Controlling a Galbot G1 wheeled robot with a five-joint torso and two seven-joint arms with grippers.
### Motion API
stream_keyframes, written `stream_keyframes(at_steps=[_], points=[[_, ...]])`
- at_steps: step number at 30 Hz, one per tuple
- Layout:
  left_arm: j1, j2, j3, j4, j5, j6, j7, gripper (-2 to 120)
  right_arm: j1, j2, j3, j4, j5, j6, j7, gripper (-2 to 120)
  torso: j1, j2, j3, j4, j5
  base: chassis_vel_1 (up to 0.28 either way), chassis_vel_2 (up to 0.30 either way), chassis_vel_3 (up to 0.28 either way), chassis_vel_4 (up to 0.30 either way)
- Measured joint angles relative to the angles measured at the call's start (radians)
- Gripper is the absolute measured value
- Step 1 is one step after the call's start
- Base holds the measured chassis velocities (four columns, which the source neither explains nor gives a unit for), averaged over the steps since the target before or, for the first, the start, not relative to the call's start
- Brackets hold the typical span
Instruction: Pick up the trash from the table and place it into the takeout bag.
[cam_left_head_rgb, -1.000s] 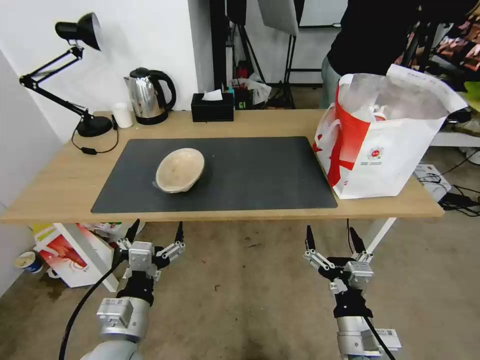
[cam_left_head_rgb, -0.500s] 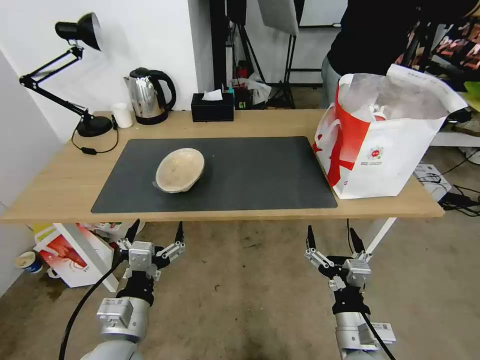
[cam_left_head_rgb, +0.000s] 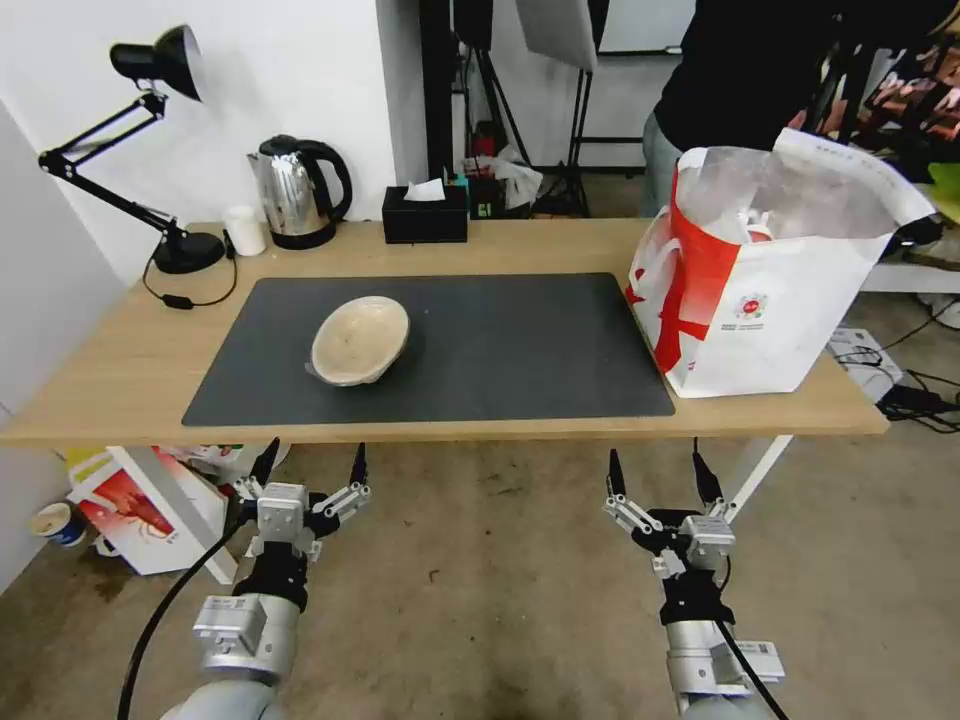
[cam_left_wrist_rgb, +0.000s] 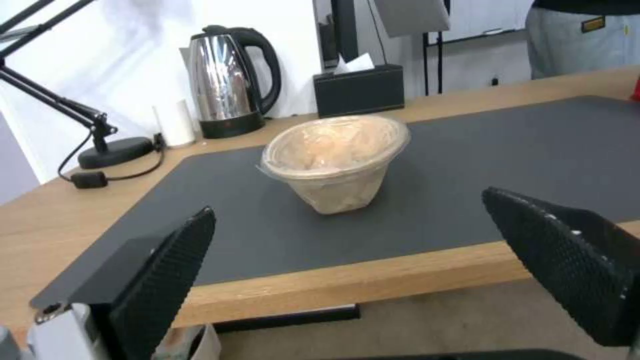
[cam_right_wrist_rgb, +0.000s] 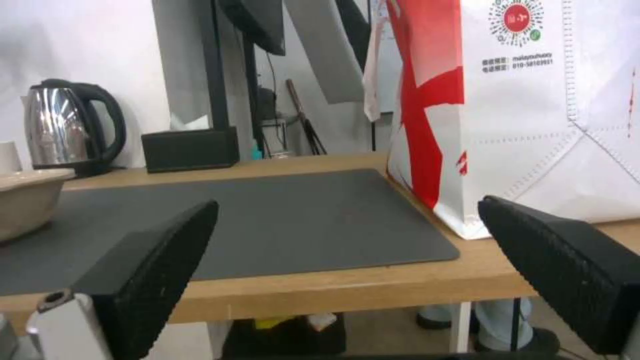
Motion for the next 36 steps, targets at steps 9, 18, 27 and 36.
stream_keyframes(at_steps=[9, 18, 27, 36], points=[[0.0, 0.0, 0.0, 0.0, 0.0, 0.0, 0.0, 100, -0.003, 0.001, 0.0, 0.0, -0.003, 0.0, -0.001, 100, 0.0, 0.0, 0.0, 0.0, -0.0001, 0.0, 0.0, 0.0, 0.0], [0.0, 0.0, 0.0, 0.0, 0.0, 0.0, 0.0, 100, -0.004, 0.001, 0.0, 0.001, -0.003, -0.001, -0.001, 100, 0.0, 0.0, 0.0, 0.0, -0.0001, 0.0, 0.0, 0.0, 0.0], [0.0, 0.0, 0.0, 0.0, 0.0, 0.0, 0.0, 100, -0.004, 0.001, 0.0, 0.002, -0.003, -0.001, -0.001, 100, 0.0, 0.0, 0.0, 0.0, -0.0001, 0.0, 0.0, 0.0, 0.0], [0.0, 0.0, 0.0, 0.0, 0.0, 0.0, 0.0, 100, -0.004, 0.001, 0.0, 0.003, -0.003, -0.001, -0.001, 100, 0.0, 0.0, 0.0, 0.0, -0.0001, 0.0, 0.0, 0.0, 0.0]])
